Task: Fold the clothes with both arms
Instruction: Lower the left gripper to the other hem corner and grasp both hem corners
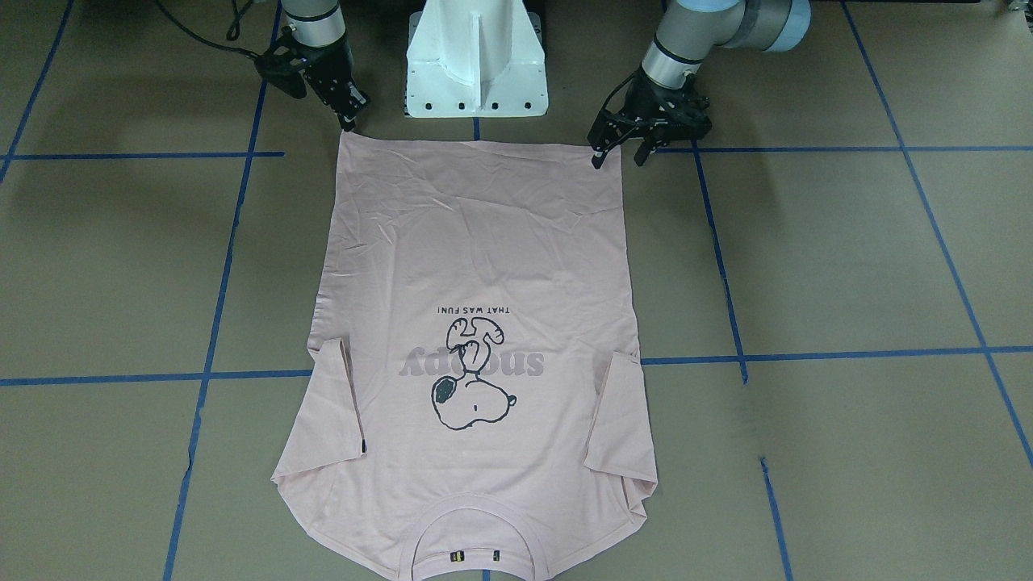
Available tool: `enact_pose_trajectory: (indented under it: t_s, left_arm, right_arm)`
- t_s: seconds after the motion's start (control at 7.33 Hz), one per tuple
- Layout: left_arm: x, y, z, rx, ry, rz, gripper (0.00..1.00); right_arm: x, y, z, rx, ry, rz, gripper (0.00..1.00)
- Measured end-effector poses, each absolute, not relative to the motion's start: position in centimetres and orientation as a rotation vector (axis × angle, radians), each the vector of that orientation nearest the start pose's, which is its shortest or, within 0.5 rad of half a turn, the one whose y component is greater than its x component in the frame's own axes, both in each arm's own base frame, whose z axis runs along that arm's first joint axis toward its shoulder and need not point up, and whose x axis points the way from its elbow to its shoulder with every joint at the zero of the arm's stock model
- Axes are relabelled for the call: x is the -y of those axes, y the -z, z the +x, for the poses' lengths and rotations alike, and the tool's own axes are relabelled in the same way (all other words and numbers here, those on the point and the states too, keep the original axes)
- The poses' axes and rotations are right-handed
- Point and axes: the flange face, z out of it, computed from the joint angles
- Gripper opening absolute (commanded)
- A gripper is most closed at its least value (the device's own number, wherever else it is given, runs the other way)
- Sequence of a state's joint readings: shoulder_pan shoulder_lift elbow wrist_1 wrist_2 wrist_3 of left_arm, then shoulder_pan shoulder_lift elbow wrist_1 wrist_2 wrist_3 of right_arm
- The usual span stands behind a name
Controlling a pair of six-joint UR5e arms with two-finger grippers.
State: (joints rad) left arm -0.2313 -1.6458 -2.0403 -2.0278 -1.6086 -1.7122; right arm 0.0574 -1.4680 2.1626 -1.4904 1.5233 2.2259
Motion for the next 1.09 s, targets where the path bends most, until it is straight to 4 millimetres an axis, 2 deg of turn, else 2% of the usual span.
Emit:
enact_pose_trajectory:
  t_s: [0.27,0.55,0.95,1.09]
  left_arm:
    - [21.5,-36.0,47.6,-0.971,0.334,-0.030,0.63]
    - [19.9,-36.2,48.3,-0.944,0.339,-0.059,0.61]
    - [19.6,-36.4,48.3,-0.927,0.342,-0.064,0.59]
    - [19.6,-36.6,48.3,-0.918,0.342,-0.063,0.48]
  right_arm:
    - [16.5,-33.6,-47.7,0.769,-0.693,-0.189,0.00]
    - [16.5,-33.5,-47.8,0.770,-0.692,-0.190,0.00]
    - [16.5,-33.5,-47.8,0.771,-0.692,-0.190,0.00]
    - [16.5,-33.5,-47.8,0.770,-0.692,-0.190,0.00]
